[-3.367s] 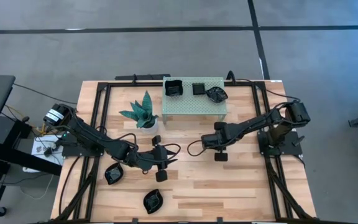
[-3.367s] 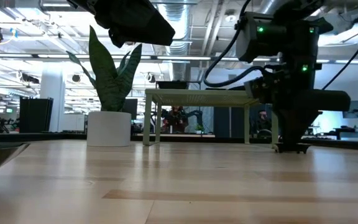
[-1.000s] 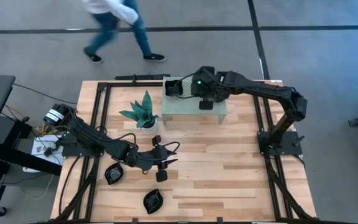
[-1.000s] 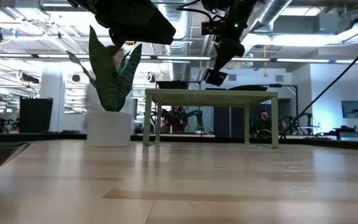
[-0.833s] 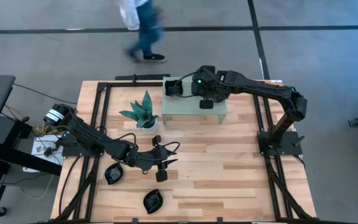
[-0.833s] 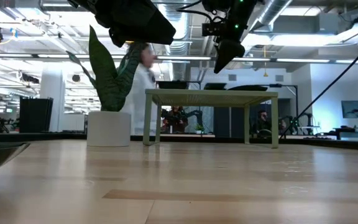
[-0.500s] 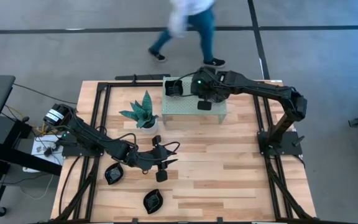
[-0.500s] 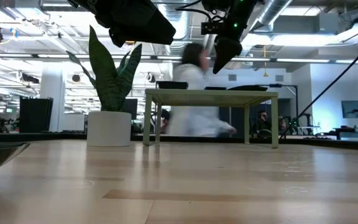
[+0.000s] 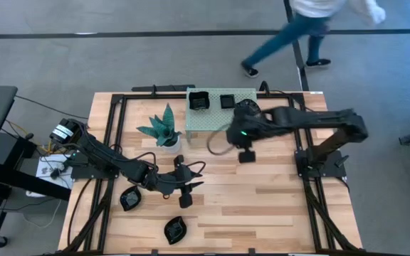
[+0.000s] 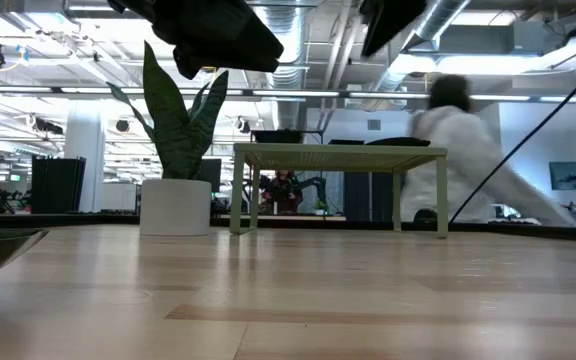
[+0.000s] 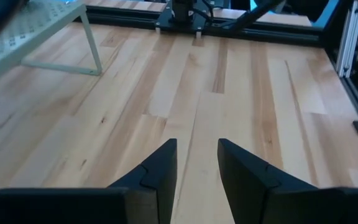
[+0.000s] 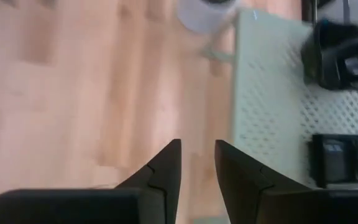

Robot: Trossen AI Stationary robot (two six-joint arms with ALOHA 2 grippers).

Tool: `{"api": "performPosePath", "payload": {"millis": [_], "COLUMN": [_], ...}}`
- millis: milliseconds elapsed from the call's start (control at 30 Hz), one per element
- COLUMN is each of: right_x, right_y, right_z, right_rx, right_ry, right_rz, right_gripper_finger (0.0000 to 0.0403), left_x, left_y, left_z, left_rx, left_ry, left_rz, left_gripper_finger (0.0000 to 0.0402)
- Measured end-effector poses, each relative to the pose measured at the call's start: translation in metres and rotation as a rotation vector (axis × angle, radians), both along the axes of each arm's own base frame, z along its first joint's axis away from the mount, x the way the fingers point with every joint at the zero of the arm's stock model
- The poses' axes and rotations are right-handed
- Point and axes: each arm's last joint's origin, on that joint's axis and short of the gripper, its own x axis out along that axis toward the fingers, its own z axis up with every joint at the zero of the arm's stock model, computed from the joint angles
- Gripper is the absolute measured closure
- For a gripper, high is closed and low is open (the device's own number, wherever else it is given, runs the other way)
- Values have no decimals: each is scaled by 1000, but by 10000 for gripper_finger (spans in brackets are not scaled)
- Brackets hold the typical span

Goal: Pick & Place Mini shaped plates
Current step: Stack the leaf-shaped plate on top of the other leaf-shaped plate on the shelf

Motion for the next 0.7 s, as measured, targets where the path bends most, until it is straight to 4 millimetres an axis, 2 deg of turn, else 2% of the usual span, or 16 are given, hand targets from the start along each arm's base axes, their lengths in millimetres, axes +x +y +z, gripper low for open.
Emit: {"api": "performPosePath", "payload": {"millis": [100, 167, 233, 367, 433, 567, 700], "right_x": [-23, -36, -49, -75, -79, -81, -75], "right_y": [23, 35, 44, 52, 52, 51, 53], "right_z": [9, 0, -22, -80, -105, -135, -145], "right_rx": [42, 67, 101, 180, 200, 231, 179], "right_ry": [-94, -172, -226, -315, -396, -565, -603], "right_rz": [36, 69, 83, 75, 78, 89, 151], "right_gripper_finger": [311, 311, 311, 310, 310, 310, 310], "left_x": [0, 0, 0, 0, 1, 3, 0], "left_y": [0, 0, 0, -2, -1, 3, -3], "left_z": [0, 0, 0, 0, -1, -1, -4], "left_rx": [-57, -99, -135, -215, -264, -346, -484], "left_ry": [-10, -16, -17, -1, 7, 19, 101], "left_rz": [26, 45, 47, 9, 2, 2, -62], "left_gripper_finger": [284, 284, 284, 284, 284, 284, 284]}}
